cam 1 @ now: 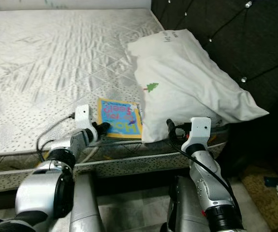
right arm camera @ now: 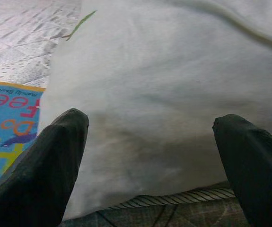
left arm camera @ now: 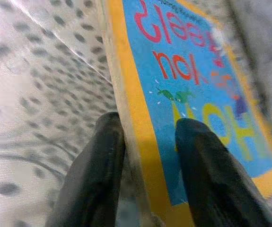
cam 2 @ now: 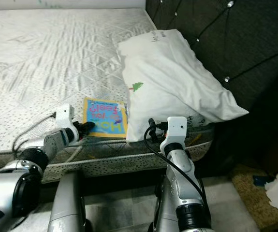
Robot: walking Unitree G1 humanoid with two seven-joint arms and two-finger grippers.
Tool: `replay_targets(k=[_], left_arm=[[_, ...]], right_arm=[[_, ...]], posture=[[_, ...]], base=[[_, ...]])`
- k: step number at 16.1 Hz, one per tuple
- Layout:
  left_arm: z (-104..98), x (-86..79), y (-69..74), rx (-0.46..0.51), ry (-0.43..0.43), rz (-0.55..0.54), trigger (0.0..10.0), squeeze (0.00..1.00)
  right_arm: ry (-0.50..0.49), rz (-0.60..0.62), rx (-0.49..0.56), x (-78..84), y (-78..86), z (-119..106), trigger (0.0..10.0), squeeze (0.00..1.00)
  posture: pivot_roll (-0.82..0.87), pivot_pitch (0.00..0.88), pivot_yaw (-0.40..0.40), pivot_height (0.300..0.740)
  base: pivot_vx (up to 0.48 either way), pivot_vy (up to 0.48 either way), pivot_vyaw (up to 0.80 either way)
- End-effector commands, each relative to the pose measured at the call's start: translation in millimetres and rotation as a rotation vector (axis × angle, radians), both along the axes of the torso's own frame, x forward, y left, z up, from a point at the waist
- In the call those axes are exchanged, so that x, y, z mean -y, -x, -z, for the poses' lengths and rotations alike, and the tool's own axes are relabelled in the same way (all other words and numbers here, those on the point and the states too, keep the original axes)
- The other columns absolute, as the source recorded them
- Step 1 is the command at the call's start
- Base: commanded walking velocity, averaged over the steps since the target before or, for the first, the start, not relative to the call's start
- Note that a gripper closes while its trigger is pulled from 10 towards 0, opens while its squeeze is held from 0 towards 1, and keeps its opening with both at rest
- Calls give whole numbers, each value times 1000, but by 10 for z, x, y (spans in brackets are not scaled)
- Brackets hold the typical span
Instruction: Clean up the room
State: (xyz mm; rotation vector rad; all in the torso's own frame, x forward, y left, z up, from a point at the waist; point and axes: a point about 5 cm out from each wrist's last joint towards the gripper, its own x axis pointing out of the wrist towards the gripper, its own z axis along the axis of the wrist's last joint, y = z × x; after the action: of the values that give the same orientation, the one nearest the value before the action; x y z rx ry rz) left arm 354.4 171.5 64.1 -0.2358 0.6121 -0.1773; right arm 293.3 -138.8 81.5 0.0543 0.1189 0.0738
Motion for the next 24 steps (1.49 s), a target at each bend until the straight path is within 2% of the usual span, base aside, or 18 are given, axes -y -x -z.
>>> replay_targets(k=[1, 4, 6, 7, 8, 11, 14, 17, 18, 19, 20, 22, 24], left_arm=[[-66, -113, -46, 35, -128, -8, 10000, 1000], [-102, -220, -63, 61, -198, -28, 10000, 1000], [-100, -290, -54, 74, -310, 0, 10000, 1000], [-101, -286, -56, 76, -310, 4, 10000, 1000], [-117, -299, -64, 93, -399, 40, 10000, 1000], [-240, -307, -139, 169, -476, 29, 10000, 1000], [-323, -230, -187, 250, -448, 1, 10000, 1000], [-300, -137, -149, 336, -404, -40, 10000, 1000], [-235, -103, -58, 390, -409, -43, 10000, 1000], [-194, -132, 16, 410, -449, -71, 10000, 1000], [-160, -177, 161, 457, -490, -131, 10000, 1000], [-140, -254, 364, 518, -543, -194, 10000, 1000], [-162, -319, 479, 565, -588, -246, 10000, 1000]], right_arm=[[3, 7, -20, 14, -13, 24, 10000, 0], [2, 8, -20, 2, -23, 21, 10000, 0], [1, 10, -19, -4, -30, 24, 10000, 0], [1, 10, -19, -5, -32, 24, 10000, 0], [1, 9, -19, -7, -34, 23, 10000, 0], [0, 9, -19, -13, -38, 27, 10000, 0], [-3, 11, -19, -20, -37, 34, 10000, 0], [-12, 11, -18, -35, -45, 39, 10000, 0], [-26, 6, -13, -51, -58, 39, 10000, 0], [-35, 1, -7, -58, -68, 33, 10000, 0], [-42, -1, -6, -63, -86, 32, 10000, 0], [-52, -27, 5, -105, -127, 21, 10000, 0], [-59, -54, 12, -156, -183, 4, 10000, 0]], posture=[[-21, 0, -46, 501], [-18, 0, -44, 501], [-19, 0, -42, 501], [-18, 0, -41, 501], [-18, 0, -41, 501], [-17, 0, -38, 501], [-14, 0, -29, 501], [3, 0, -21, 501], [11, 0, -15, 501], [20, 0, -8, 501], [31, 0, -6, 501], [52, 0, 1, 501], [59, 0, 2, 501]], base=[[0, 0, 0], [0, 0, 0], [0, 0, 0], [0, 0, 0], [0, 0, 0], [0, 0, 0], [0, 0, 0], [0, 0, 0], [0, 0, 0], [0, 0, 0], [0, 0, 0], [0, 0, 0], [0, 0, 0]])
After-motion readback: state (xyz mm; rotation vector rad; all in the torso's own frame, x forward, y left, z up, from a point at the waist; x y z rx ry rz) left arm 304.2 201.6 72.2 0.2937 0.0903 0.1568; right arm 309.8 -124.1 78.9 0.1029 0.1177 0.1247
